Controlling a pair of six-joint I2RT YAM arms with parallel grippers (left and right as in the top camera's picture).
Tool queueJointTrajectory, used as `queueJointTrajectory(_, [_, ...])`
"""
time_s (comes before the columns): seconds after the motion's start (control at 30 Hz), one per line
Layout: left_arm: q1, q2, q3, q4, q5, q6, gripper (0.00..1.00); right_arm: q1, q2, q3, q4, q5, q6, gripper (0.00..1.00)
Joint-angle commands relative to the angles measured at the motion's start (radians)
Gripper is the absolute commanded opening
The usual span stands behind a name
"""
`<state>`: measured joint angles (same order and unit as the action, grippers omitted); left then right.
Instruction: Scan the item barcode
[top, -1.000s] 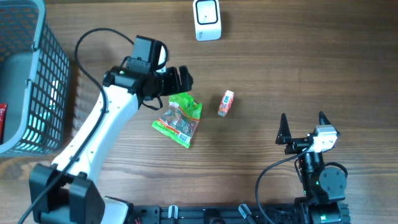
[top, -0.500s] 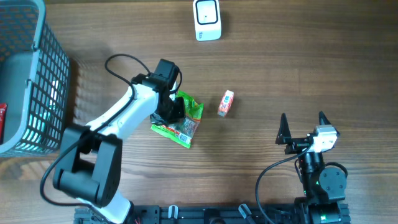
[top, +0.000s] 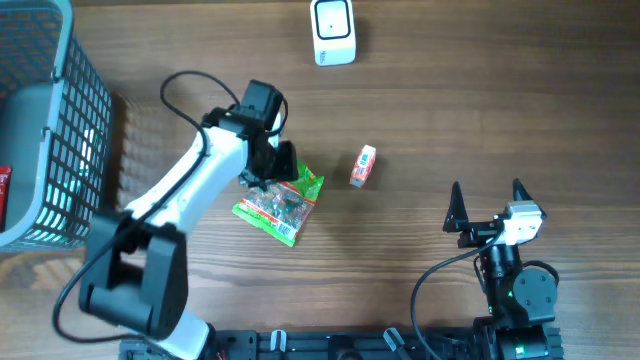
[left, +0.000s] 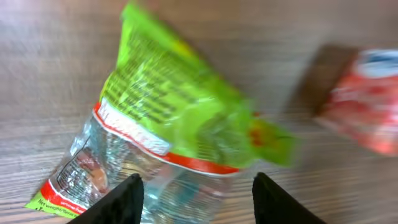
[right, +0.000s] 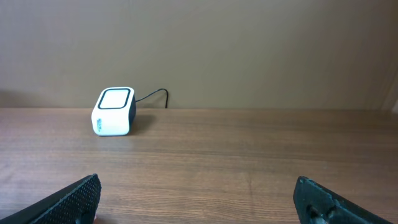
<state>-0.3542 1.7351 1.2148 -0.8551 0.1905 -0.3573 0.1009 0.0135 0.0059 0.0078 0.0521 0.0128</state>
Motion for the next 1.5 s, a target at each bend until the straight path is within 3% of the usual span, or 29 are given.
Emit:
queueJointTrajectory(0.0, [-0.042, -0.024, -0.009, 0.016, -0.01, 0.004, 0.35, -0.002, -0.006, -0.001, 0.005, 0.002, -0.01, 1.0])
queueJointTrajectory(0.03, [-0.052, -0.018, -0.021, 0.023, -0.01, 0.0, 0.22, -0.002, -0.006, -0.001, 0.005, 0.002, -0.01, 1.0])
queueJointTrajectory(0.07, [-0.064, -0.006, -0.037, 0.035, -0.01, -0.003, 0.16, -0.002, -0.006, -0.001, 0.005, 0.002, -0.01, 1.0])
queueJointTrajectory(0.23, [-0.082, 0.056, -0.099, 0.127, -0.01, -0.002, 0.15, -0.002, -0.006, -0.001, 0.005, 0.002, -0.01, 1.0])
queueJointTrajectory(0.33, [-0.082, 0.105, -0.132, 0.263, -0.009, -0.002, 0.13, -0.002, -0.006, -0.001, 0.005, 0.002, -0.01, 1.0])
queueJointTrajectory(0.47, [-0.082, 0.113, -0.147, 0.313, -0.009, -0.002, 0.39, -0.002, -0.006, -0.001, 0.005, 0.002, -0.01, 1.0])
queueJointTrajectory(0.57, [-0.077, 0.097, -0.133, 0.309, 0.0, 0.013, 0.75, -0.002, -0.006, -0.001, 0.005, 0.002, -0.01, 1.0])
queueJointTrajectory(0.63, [-0.074, 0.074, -0.105, 0.293, 0.003, 0.013, 0.81, -0.002, -0.006, -0.001, 0.005, 0.002, -0.01, 1.0])
queueJointTrajectory(0.7, [-0.073, 0.033, -0.055, 0.26, 0.003, 0.013, 0.96, -0.002, -0.006, -0.001, 0.005, 0.002, -0.01, 1.0])
queueJointTrajectory(0.9, [-0.073, -0.075, -0.01, 0.157, -0.007, 0.008, 1.0, -0.002, -0.006, -0.001, 0.005, 0.002, -0.01, 1.0])
queueJointTrajectory(1.03, [-0.073, -0.053, -0.02, -0.005, -0.09, 0.009, 1.0, -0.002, -0.006, -0.001, 0.005, 0.002, -0.01, 1.0])
queueJointTrajectory(1.13, [-0.073, -0.046, -0.064, -0.021, -0.115, 0.009, 1.0, -0.002, -0.006, -0.001, 0.005, 0.002, -0.01, 1.0])
queueJointTrajectory(1.17, [-0.073, -0.045, -0.088, -0.007, -0.115, 0.009, 0.88, -0.002, -0.006, -0.001, 0.005, 0.002, -0.01, 1.0])
queueJointTrajectory(1.2, [-0.073, -0.045, -0.106, 0.005, -0.115, 0.009, 0.66, -0.002, -0.006, -0.001, 0.005, 0.002, -0.01, 1.0])
queueJointTrajectory(1.23, [-0.073, -0.045, -0.13, 0.026, -0.117, 0.008, 0.33, -0.002, -0.006, -0.001, 0.005, 0.002, -0.01, 0.99])
queueJointTrajectory(1.27, [-0.073, -0.045, -0.15, 0.048, -0.117, 0.008, 0.22, -0.002, -0.006, -0.001, 0.005, 0.002, -0.01, 1.0])
queueJointTrajectory(1.47, [-0.073, -0.044, -0.3, 0.243, -0.125, -0.026, 0.17, -0.002, -0.006, -0.001, 0.005, 0.002, -0.01, 1.0])
